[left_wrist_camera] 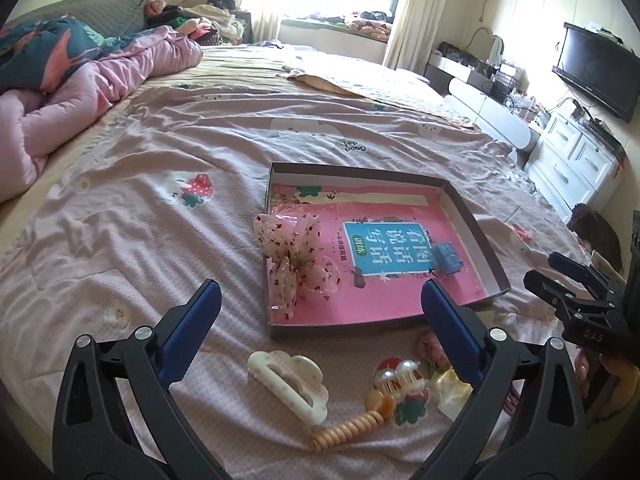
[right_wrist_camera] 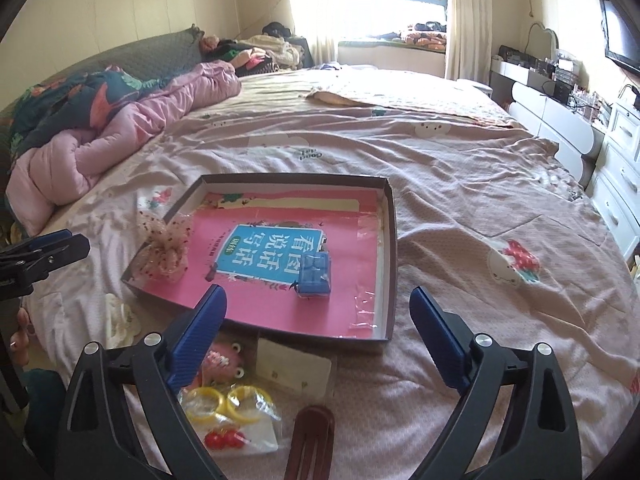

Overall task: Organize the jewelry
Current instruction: 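Release the bow into the box with the left tool while the right tool drops the blue clip there, then lower both tools toward the remaining accessories in front of the box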

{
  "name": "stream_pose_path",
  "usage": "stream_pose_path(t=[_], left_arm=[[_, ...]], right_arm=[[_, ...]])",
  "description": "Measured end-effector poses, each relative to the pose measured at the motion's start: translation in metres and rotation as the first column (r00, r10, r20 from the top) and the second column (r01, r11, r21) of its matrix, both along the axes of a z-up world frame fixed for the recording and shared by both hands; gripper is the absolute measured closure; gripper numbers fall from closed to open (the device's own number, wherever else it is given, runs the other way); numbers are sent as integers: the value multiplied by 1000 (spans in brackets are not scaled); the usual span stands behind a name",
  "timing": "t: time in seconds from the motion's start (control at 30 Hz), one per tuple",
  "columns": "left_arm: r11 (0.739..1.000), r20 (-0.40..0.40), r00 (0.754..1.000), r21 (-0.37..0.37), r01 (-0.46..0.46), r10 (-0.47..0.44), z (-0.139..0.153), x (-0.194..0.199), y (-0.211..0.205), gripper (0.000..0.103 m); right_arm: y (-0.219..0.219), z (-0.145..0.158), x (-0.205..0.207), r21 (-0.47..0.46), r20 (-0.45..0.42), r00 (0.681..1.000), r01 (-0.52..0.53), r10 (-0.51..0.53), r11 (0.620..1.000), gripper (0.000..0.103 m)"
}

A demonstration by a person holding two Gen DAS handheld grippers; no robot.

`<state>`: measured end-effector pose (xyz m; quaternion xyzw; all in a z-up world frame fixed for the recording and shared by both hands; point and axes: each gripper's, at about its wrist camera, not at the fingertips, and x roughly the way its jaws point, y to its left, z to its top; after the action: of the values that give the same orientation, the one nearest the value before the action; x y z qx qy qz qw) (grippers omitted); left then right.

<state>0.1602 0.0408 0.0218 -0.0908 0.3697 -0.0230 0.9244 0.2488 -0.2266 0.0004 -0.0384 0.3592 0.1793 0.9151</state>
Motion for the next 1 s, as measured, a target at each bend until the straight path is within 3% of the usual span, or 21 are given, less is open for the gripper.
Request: stream_pose_path(t=[0.57,1.0], left_arm=[[1000,52,998,20,19,-20,19,-41,-10,11],[994,9,995,47,98,-99,-1,-56,-39,12]], right_arm=[[-14,35,-57,19,89,996,-32,30,999,11],[-24,14,-91,-20,50,997,-53,54,998,11]])
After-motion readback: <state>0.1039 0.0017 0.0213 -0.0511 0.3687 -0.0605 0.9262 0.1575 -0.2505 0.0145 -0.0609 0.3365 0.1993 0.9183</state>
